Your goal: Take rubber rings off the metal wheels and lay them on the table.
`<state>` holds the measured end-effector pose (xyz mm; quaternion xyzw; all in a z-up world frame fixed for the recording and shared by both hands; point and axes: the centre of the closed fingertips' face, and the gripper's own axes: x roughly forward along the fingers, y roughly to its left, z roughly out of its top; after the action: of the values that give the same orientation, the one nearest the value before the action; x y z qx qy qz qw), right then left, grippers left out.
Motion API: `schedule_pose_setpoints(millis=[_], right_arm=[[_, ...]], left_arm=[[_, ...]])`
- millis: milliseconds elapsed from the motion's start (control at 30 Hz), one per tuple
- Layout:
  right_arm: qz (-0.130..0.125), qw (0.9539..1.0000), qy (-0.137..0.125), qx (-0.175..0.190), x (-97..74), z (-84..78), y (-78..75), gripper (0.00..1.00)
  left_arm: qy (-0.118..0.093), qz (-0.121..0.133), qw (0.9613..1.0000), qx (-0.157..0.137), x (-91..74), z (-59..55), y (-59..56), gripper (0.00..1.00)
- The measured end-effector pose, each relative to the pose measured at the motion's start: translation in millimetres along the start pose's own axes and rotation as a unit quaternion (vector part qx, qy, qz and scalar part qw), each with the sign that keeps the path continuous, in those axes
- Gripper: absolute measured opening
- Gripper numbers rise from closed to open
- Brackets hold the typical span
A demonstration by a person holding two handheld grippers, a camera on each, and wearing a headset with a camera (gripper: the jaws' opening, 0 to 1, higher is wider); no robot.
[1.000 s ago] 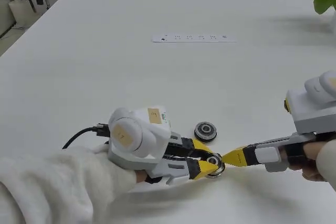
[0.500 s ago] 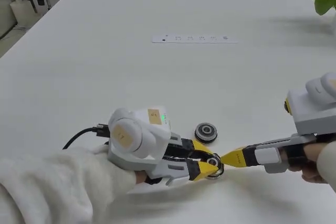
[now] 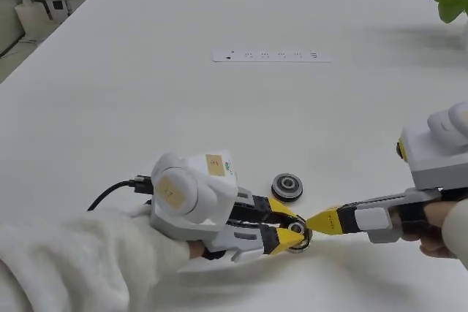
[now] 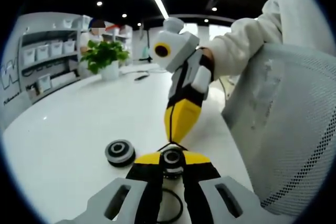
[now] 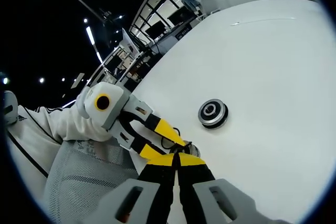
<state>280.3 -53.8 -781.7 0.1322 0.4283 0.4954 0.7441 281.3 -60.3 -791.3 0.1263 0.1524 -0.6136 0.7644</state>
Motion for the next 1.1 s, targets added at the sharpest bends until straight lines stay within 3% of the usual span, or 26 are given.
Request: schedule_pose_setpoints(millis=[200, 600, 1100], right_arm=[[0.009, 0.9998, -0.011, 0.011, -0.5, 2.7, 1.7, 0.0], [-0.009, 0.9999, -0.009, 0.011, -0.7, 1.4, -5.6, 0.0], [-0.005, 0.9999, -0.009, 0.007, -1.4, 1.5, -3.1, 0.0]], left_arm=[[-0.001, 0.0, 1.0, -0.001, -0.3, -0.1, 0.1, 0.15], [0.003, 0.001, 0.9998, -0.017, -0.7, 0.3, 0.1, 0.15], [0.04, -0.006, 0.9991, -0.016, -3.7, -0.2, -7.1, 0.2]])
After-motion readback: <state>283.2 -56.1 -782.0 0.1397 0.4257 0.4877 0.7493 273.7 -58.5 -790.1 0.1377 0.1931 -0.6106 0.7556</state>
